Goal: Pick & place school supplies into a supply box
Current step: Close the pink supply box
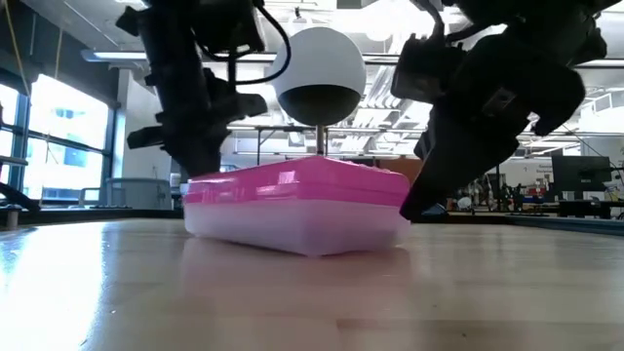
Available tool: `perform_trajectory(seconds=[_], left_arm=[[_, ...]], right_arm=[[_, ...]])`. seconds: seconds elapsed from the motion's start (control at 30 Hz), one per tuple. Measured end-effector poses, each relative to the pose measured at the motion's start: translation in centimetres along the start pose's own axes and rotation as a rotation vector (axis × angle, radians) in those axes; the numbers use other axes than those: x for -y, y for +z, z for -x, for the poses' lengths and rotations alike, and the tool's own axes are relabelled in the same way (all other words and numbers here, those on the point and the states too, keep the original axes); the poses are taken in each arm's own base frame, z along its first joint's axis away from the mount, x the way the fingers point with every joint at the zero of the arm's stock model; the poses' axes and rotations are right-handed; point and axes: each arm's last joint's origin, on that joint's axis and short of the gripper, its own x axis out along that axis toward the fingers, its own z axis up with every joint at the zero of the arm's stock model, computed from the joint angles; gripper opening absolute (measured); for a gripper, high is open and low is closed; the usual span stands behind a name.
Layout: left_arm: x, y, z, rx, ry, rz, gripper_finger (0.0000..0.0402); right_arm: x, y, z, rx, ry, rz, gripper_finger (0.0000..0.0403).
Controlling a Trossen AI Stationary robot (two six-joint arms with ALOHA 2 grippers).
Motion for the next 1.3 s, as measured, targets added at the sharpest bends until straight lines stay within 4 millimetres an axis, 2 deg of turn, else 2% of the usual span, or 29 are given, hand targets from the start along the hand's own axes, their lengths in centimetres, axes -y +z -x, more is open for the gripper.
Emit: perform_trajectory(seconds=[0.2,0.4,0.6,0.8,0.9,0.97,1.03,1.1,1.23,1.3], left_arm=[[0.8,-2.5,0.6,-0.022,0.0,0.004,0.001],[1.9,-4.9,1.4,-0.041,-0.04,0.008,0.002],[2.0,-6.2,1.9,0.021,-0.014,-0.039,0.001],[2.0,-5.7,3.0,0.078,-0.017,-0.02,0.0024],[3.8,-4.9,4.9,0.146,-0.083,-0.097,0.0013],[5.0,-3.9,6.6,0.225,-0.118,-0.159,0.001],[6.2,-2.8,8.2,0.279,-0.16,-0.212,0.0011],[6.9,-1.9,8.9,0.302,-0.171,-0.25,0.0018],[7.2,-1.8,9.0,0.306,-0.175,-0.285,0.0017],[7.1,-2.1,8.3,0.295,-0.155,-0.285,0.001]], right_arm=[[1.7,0.2,-0.2,-0.024,-0.092,-0.003,0.0],[3.6,-0.2,-0.1,-0.078,-0.275,0.004,0.0],[4.5,-0.1,2.3,-0.103,-0.397,-0.025,0.0],[3.3,1.3,6.7,0.015,-0.319,-0.047,0.0],[2.5,2.8,8.8,0.187,-0.26,-0.08,0.0],[2.1,3.8,9.3,0.28,-0.222,-0.072,0.0],[1.9,4.5,9.3,0.334,-0.191,-0.046,0.0],[1.9,4.8,8.8,0.34,-0.163,-0.026,0.0],[1.8,4.1,6.9,0.265,-0.132,-0.022,0.0],[1.7,3.5,5.6,0.217,-0.139,-0.026,0.0]])
